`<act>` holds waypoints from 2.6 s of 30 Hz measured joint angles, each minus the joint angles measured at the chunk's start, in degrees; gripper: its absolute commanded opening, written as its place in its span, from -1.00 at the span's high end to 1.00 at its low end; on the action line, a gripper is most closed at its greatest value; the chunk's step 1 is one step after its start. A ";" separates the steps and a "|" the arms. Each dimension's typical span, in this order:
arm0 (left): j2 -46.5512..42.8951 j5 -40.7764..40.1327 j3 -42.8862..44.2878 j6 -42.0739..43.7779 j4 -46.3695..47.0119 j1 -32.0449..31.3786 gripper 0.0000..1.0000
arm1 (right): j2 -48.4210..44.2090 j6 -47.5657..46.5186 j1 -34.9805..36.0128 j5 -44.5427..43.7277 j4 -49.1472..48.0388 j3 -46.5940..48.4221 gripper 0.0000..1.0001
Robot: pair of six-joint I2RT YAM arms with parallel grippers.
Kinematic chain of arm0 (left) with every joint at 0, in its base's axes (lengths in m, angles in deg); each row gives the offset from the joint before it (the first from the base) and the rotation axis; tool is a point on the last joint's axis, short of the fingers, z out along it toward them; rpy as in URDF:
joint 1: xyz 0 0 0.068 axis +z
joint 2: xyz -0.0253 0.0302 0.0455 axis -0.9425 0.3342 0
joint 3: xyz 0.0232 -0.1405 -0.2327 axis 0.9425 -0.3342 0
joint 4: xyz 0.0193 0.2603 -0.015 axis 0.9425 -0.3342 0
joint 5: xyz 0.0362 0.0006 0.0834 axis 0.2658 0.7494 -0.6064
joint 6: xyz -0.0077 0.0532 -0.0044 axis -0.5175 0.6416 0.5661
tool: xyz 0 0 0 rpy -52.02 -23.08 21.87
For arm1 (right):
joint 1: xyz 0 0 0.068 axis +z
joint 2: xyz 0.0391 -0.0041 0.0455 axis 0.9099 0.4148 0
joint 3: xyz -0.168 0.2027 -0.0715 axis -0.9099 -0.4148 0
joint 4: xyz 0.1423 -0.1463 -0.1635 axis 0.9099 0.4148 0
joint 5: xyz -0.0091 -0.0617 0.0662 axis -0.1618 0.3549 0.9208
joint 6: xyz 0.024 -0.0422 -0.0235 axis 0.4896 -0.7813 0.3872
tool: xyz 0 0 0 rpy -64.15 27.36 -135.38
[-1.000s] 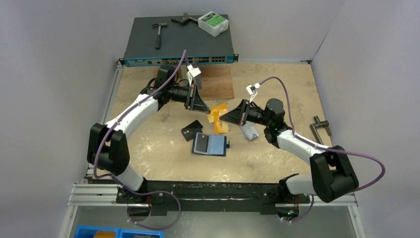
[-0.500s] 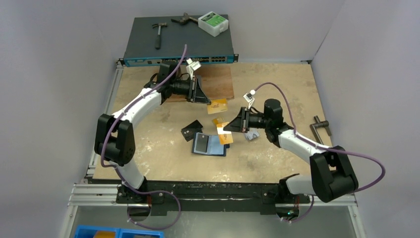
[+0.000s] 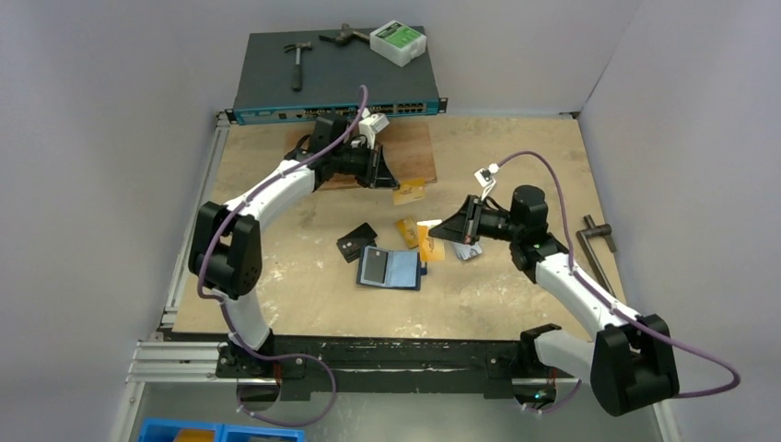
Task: Put the credit cards into the card holder
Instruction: Place the credit card at the center of the board, then turn over the card slot in the card holder.
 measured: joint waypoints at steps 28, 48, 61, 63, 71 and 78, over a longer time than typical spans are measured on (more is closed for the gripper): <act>-0.87 -13.25 -13.75 4.04 -4.55 -10.32 0.96 | -5.40 -2.10 -2.58 -6.84 7.06 -4.02 1.00; 9.55 -22.25 -1.40 6.29 -9.35 -10.29 -0.08 | -6.69 -1.16 -2.56 -7.96 5.14 -7.74 1.00; -5.14 -21.81 -13.27 9.81 -16.87 -9.22 0.01 | 5.35 -0.33 16.28 -14.45 5.90 -9.27 1.00; -5.07 -21.38 -15.78 9.75 -16.76 -8.63 0.01 | 5.90 -0.94 17.29 -14.86 7.28 -9.20 1.00; -3.54 -19.23 -20.37 9.31 -16.72 -6.82 0.05 | 9.64 -1.97 17.81 -16.55 10.56 -9.20 1.00; -3.54 -14.99 -20.48 7.96 -14.47 -5.11 0.40 | 14.01 -2.16 17.81 -17.16 10.05 -10.34 1.00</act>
